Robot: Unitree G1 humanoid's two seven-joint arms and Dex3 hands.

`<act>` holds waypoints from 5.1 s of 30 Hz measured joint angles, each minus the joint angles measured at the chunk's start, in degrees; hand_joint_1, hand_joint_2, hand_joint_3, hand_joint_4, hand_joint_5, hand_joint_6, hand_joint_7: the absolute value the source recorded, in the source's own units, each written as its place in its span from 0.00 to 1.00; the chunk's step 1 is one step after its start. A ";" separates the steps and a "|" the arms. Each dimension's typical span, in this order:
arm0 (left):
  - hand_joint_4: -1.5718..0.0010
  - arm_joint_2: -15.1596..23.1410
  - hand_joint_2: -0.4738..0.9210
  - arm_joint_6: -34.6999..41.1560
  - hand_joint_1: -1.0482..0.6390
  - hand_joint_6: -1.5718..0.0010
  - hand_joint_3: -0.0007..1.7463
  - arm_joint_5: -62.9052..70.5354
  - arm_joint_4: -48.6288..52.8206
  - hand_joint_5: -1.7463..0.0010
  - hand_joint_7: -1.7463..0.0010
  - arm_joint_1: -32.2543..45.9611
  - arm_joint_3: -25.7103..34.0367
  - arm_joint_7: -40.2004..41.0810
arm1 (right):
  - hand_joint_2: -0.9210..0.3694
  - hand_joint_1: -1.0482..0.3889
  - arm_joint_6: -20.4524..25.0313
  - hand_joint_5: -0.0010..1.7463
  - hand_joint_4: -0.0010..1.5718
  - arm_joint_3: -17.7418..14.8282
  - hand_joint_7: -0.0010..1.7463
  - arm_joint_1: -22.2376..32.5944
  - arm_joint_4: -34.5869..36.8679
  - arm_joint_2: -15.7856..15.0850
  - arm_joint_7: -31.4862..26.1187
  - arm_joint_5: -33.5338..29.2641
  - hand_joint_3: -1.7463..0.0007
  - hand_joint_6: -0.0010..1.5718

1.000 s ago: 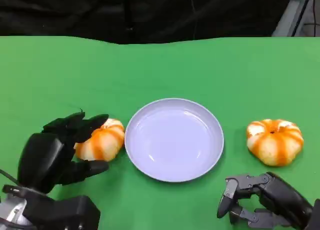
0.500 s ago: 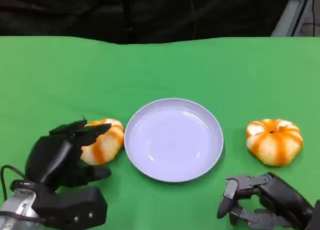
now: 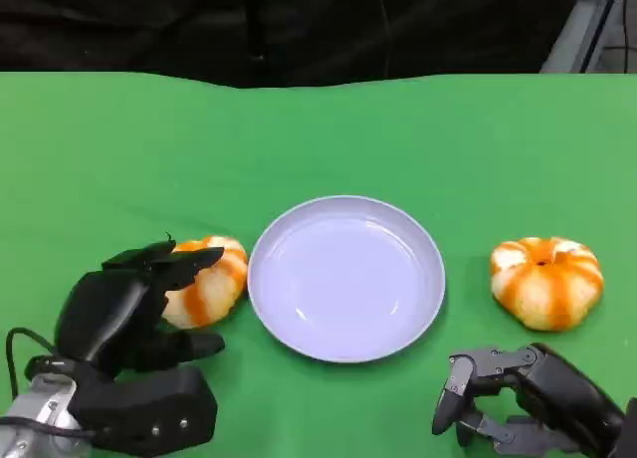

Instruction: Grasp the bread from the table and place it into the plate.

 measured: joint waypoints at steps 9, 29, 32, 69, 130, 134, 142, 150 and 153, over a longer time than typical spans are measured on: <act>0.75 0.00 1.00 0.02 0.11 0.66 0.09 -0.04 0.04 1.00 1.00 0.00 -0.09 0.00 | 0.00 0.68 0.00 0.90 0.46 0.00 0.61 0.00 -0.01 0.00 0.00 0.00 0.73 0.52; 0.71 -4.45 1.00 2.38 0.17 0.67 0.05 -0.15 16.10 0.99 1.00 -9.77 -3.15 0.78 | 0.01 0.70 0.64 0.89 0.47 0.00 0.60 0.38 -1.27 -0.14 -0.13 0.03 0.71 0.52; 0.71 -4.52 1.00 2.37 0.18 0.67 0.05 -0.19 16.62 0.99 1.00 -10.23 -3.59 0.82 | 0.01 0.70 0.64 0.89 0.46 0.00 0.60 0.39 -1.27 -0.14 -0.13 0.03 0.72 0.52; 0.57 -6.30 0.98 2.99 0.60 0.18 0.00 -3.01 19.30 0.23 0.95 -11.85 -5.64 6.57 | 0.02 0.70 0.85 0.89 0.46 0.00 0.60 0.78 -1.80 -0.17 -0.21 -0.09 0.70 0.52; 0.47 -5.58 0.98 -3.57 0.57 0.23 0.00 -0.70 -3.52 0.42 0.93 -3.56 -4.37 19.77 | 0.02 0.70 0.00 0.91 0.46 0.17 0.63 0.08 0.77 -0.14 -0.27 -0.47 0.70 0.50; 0.47 -6.60 0.98 -3.97 0.58 0.22 0.00 -0.48 -4.27 0.39 0.93 -3.56 -4.55 19.18 | 0.01 0.70 -0.33 0.91 0.46 0.19 0.62 0.02 0.91 -0.12 -0.32 -0.72 0.70 0.50; 0.50 -7.68 0.98 -4.86 0.58 0.22 0.00 0.33 -4.30 0.34 0.94 -3.56 -5.45 17.42 | 0.01 0.69 -0.33 0.90 0.46 0.21 0.61 0.01 1.28 0.48 0.30 -0.07 0.71 0.51; 0.53 -9.71 0.98 -7.52 0.60 0.23 0.00 0.23 -1.65 0.32 0.95 -4.65 -6.62 14.46 | 0.02 0.69 -0.31 0.90 0.46 0.25 0.62 0.01 1.15 0.50 0.18 -0.13 0.71 0.51; 0.53 -10.50 0.99 -8.58 0.60 0.23 0.00 -1.08 0.30 0.33 0.95 -6.28 -6.60 11.44 | 0.02 0.69 -0.32 0.90 0.45 0.27 0.62 0.01 1.19 0.50 0.14 -0.16 0.70 0.51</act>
